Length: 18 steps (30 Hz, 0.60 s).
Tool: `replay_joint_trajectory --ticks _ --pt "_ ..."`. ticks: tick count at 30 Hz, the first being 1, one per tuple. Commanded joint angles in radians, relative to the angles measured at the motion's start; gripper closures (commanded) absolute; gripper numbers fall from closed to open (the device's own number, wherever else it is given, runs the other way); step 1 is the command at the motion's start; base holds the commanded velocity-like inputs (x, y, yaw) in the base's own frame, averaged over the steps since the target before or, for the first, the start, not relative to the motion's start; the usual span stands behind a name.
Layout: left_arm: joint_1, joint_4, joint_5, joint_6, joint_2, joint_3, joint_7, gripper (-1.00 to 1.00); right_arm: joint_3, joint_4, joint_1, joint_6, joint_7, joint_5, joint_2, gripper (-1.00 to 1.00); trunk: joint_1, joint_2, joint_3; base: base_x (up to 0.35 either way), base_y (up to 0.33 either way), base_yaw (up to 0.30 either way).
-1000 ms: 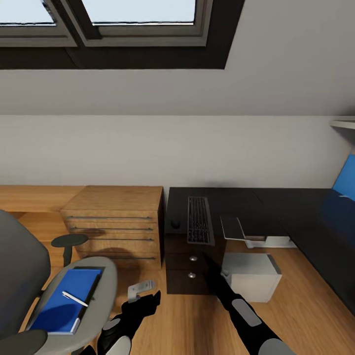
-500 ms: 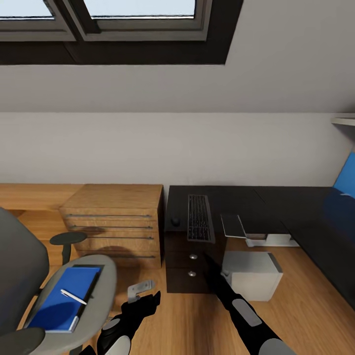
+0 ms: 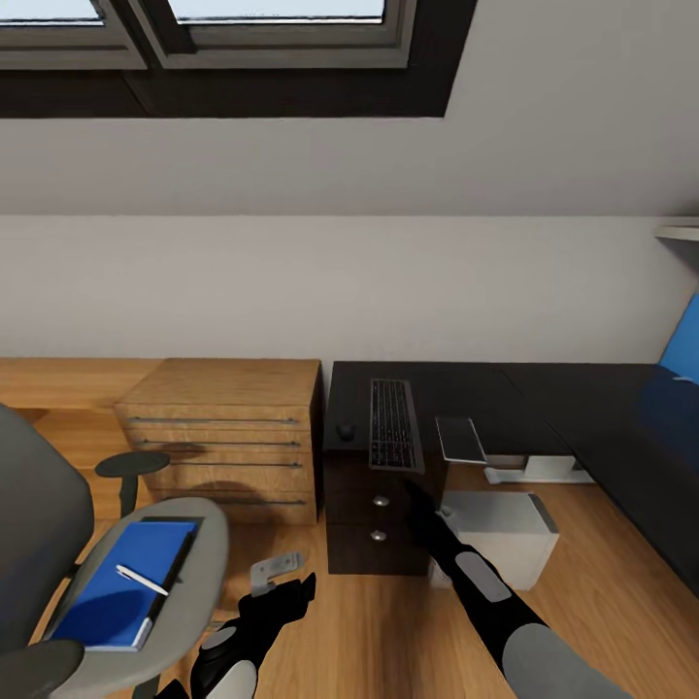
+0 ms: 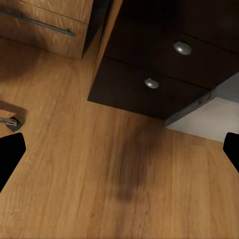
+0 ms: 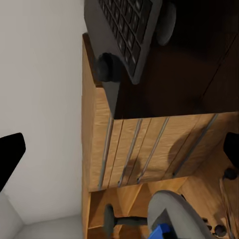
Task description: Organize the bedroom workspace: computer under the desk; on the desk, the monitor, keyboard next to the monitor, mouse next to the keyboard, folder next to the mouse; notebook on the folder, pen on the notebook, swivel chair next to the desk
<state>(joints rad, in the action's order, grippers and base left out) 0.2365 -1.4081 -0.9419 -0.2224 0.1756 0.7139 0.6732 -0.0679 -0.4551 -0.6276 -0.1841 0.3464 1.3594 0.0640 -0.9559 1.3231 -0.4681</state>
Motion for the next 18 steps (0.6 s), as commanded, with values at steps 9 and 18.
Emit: replay_joint_trajectory --ticks 9,18 --pt "0.001 -0.002 -0.002 -0.003 0.002 0.001 0.008 -1.00 -0.003 0.007 -0.058 0.017 -0.069 0.013 -0.011 -1.00 -0.035 0.064 -0.029 0.000 0.000 0.000" --pt "0.001 -0.004 -0.001 -0.002 0.002 0.004 0.008 -1.00 -0.003 0.017 -0.061 0.082 -0.071 0.020 -0.010 -1.00 -0.069 0.127 -0.058 0.000 0.000 0.000"
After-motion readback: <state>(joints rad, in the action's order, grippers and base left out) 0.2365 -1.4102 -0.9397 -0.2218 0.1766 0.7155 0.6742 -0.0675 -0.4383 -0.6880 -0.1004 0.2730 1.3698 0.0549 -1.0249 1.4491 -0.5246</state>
